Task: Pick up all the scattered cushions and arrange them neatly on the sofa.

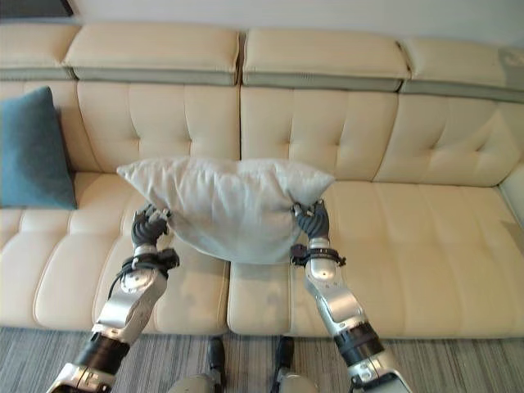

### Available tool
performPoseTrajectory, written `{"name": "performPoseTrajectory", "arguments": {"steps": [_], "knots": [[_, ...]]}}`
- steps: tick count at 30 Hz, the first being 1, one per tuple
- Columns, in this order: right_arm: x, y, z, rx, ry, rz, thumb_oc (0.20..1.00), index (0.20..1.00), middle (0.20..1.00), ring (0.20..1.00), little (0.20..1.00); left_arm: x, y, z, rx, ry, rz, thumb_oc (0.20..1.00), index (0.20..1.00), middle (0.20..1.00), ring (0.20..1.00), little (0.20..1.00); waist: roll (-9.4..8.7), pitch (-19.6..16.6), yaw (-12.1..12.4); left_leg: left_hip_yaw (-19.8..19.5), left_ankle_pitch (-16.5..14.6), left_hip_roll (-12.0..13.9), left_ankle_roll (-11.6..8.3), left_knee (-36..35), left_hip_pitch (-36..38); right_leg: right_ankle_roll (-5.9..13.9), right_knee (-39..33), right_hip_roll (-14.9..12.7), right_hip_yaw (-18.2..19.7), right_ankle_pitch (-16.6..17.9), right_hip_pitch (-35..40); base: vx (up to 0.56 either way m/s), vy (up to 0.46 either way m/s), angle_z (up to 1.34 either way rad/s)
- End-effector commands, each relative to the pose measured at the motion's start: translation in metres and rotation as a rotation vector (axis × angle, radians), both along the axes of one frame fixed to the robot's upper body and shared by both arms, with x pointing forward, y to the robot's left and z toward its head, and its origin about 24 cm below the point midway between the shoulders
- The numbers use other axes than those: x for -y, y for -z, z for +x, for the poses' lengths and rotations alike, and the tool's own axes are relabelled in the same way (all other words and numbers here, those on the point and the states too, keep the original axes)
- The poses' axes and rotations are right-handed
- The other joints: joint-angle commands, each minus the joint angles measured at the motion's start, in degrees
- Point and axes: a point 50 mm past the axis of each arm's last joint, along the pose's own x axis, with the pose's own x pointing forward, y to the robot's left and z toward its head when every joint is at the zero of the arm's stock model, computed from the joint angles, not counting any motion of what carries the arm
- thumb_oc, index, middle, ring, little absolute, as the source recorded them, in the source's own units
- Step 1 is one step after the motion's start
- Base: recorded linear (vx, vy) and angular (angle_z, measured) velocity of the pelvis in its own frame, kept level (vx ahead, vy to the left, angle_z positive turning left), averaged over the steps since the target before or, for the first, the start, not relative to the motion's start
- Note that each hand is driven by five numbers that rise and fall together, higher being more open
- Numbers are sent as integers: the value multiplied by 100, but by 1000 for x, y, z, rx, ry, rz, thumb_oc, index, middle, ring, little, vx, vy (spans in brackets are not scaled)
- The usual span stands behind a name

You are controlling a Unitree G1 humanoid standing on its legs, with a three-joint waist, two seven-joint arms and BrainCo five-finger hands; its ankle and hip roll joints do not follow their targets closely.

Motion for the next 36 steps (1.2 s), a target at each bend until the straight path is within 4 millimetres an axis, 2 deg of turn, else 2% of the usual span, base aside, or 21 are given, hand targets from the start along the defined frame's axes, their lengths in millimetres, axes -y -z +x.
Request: {"name": "performPoseTrajectory", "arguments": {"steps": [1,3,4,6,9,13,14,19,20,21,22,23,24,25,26,27,28,29,31,32,36], "knots": [[-65,-77,6,291,-212,45,200,200,200,200,200,39,-84,20,359,118,36,200,200,200,200,200,-33,366,104,-7,-719,-114,-120,233,175,387,546,-180,11,-1141,92,-68,-32,11],[-66,-106,15,374,-169,11,200,200,200,200,200,40,-111,29,435,91,57,200,200,200,200,200,-47,444,127,-100,-757,-131,-134,569,-288,364,733,-230,8,-1159,-249,-23,-20,9],[-66,-107,15,377,-169,11,200,200,200,200,200,41,-111,29,437,91,58,200,200,200,200,200,-49,440,124,-104,-766,-130,-133,597,-326,363,751,-233,6,-1165,-279,19,-4,16],[-65,-126,18,433,-138,-2,200,200,200,200,200,38,-129,32,490,66,78,200,200,200,200,200,-52,456,146,-127,-775,-141,-143,684,-506,370,816,-244,-8,-1171,-413,43,4,22],[-66,-143,19,483,-114,-12,200,200,200,200,200,37,-144,32,540,52,90,200,200,200,200,200,-54,480,154,-168,-785,-166,-153,748,-691,391,844,-266,-20,-1172,-550,69,34,7],[-72,-149,21,493,-121,-19,200,200,200,200,200,42,-155,36,559,53,106,200,200,200,200,200,-63,540,159,-179,-785,-182,-148,722,-779,415,821,-287,-27,-1146,-625,44,43,11],[-74,-156,23,509,-120,-35,200,200,200,200,200,46,-166,38,580,53,133,200,200,200,200,200,-48,622,151,-184,-767,-195,-162,734,-892,431,835,-297,-30,-1115,-727,10,61,18],[-59,-182,39,532,-14,-94,200,200,200,200,200,52,-196,50,608,34,209,200,200,200,200,200,-10,834,124,-210,-783,-229,-161,1008,-1417,448,1083,-332,-1,-1084,-1235,-20,38,5],[-38,-197,50,536,92,-211,200,200,200,200,200,52,-210,58,597,12,277,200,200,200,200,200,13,951,115,-248,-809,-231,-158,1124,-1627,447,1239,-354,14,-1109,-1459,-39,33,5],[-31,-207,52,550,119,-228,536,536,536,536,536,52,-219,59,607,9,305,263,263,263,263,263,21,966,112,-267,-788,-241,-149,1158,-1749,438,1287,-361,25,-1090,-1588,-51,40,3],[-17,-217,58,537,181,-298,1000,1000,1000,1000,1000,48,-230,62,607,-19,362,827,827,827,827,827,22,1007,107,-278,-788,-243,-145,1208,-1864,444,1334,-368,20,-1078,-1689,-40,29,4],[-4,-226,62,533,233,-371,1000,1000,1000,1000,1000,41,-241,65,603,-56,425,1000,1000,1000,1000,1000,21,1046,112,-282,-780,-240,-141,1258,-1972,451,1368,-377,19,-1061,-1788,-32,11,3],[15,-236,66,515,297,-473,1000,1000,1000,1000,1000,32,-251,67,595,-87,485,1000,1000,1000,1000,1000,13,1092,113,-291,-787,-233,-134,1293,-2029,458,1404,-376,37,-1059,-1844,-35,22,5],[44,-248,69,463,395,-501,1000,1000,1000,1000,1000,14,-263,71,561,-128,506,1000,1000,1000,1000,1000,13,1165,125,-307,-778,-234,-119,1362,-2162,468,1453,-378,50,-1026,-1978,-31,13,3],[44,-250,69,466,396,-500,1000,1000,1000,1000,1000,14,-265,70,565,-128,505,1000,1000,1000,1000,1000,14,1168,124,-306,-762,-236,-113,1365,-2191,465,1452,-380,49,-1012,-2005,0,0,0],[72,-251,70,409,473,-484,1000,1000,1000,1000,1000,-5,-263,74,515,-142,439,1000,1000,1000,1000,1000,17,1232,112,-311,-755,-230,-125,1349,-2184,479,1420,-360,72,-1004,-1990,0,0,0],[88,-251,67,394,506,-408,1000,1000,1000,1000,1000,-19,-262,75,492,-156,391,1000,1000,1000,1000,1000,31,1256,103,-329,-740,-232,-131,1314,-2178,493,1386,-350,81,-988,-1985,0,0,0],[88,-252,67,395,506,-407,1000,1000,1000,1000,1000,-19,-263,75,493,-155,391,1000,1000,1000,1000,1000,28,1250,100,-331,-719,-236,-125,1308,-2196,489,1376,-352,76,-971,-1999,0,0,0],[118,-239,63,351,569,-307,1000,1000,1000,1000,1000,-53,-252,71,472,-190,253,1000,1000,1000,1000,1000,45,1281,77,-327,-698,-255,-148,1173,-2059,505,1251,-313,114,-980,-1884,0,0,0],[118,-238,63,350,569,-307,1000,1000,1000,1000,1000,-53,-251,71,471,-189,252,1000,1000,1000,1000,1000,46,1276,74,-325,-676,-258,-142,1162,-2066,500,1238,-314,111,-962,-1889,0,0,0],[140,-200,58,317,555,-2,1000,1000,1000,1000,1000,-99,-217,64,410,-274,77,1000,1000,1000,1000,1000,72,1246,52,-317,-697,-267,-144,993,-1717,490,1117,-288,147,-998,-1608,19,11,-3]]}}
